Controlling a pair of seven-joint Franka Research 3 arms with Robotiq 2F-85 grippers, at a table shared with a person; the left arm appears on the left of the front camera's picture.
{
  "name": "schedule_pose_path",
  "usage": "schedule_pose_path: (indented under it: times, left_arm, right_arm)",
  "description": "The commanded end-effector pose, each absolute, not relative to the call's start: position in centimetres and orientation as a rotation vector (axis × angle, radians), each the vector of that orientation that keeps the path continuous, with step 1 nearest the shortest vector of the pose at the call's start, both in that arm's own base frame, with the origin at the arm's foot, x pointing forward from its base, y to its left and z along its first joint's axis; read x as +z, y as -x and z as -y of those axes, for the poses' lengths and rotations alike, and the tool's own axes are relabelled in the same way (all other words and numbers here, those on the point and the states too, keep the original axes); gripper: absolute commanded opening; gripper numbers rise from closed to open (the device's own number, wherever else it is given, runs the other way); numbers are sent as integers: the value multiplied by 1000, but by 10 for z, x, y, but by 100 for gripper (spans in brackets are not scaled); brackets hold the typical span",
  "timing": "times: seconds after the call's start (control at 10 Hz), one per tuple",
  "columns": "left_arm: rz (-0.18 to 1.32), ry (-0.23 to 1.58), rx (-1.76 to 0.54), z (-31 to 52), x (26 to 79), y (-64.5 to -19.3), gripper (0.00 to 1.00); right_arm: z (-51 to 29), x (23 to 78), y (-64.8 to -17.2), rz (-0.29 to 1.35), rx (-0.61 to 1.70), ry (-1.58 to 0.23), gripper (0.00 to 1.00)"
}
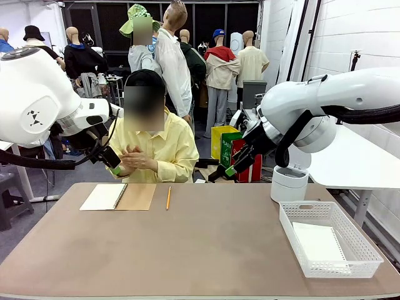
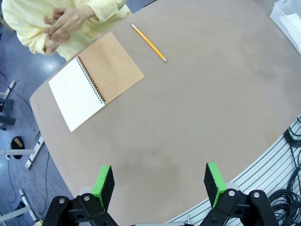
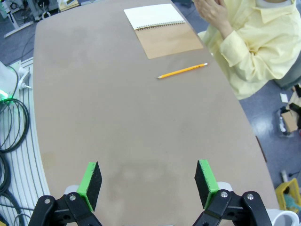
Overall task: Sort the paper based on its condition.
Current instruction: If a person hands you a paper, place it in the Organizing basket , and if it's crumpled, put it in the Trash can.
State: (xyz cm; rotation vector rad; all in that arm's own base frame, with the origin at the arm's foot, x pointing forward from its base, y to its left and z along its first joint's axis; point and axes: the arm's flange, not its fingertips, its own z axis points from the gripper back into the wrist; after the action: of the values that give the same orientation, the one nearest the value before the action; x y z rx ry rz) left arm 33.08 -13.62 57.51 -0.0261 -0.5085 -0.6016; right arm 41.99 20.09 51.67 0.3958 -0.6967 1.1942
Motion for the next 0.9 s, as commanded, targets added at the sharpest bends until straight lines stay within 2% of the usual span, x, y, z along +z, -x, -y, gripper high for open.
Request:
schedule_pose_path:
  times: [0.0,0.8]
  left_arm:
    - [517,33,-602,135,574,-331,100]
    - [517,33,-602,135,574,-331,100]
  right_arm:
    - [-201,517,-420,699,1192,-396,100]
    - [-201,517,-420,699,1192,-396,100]
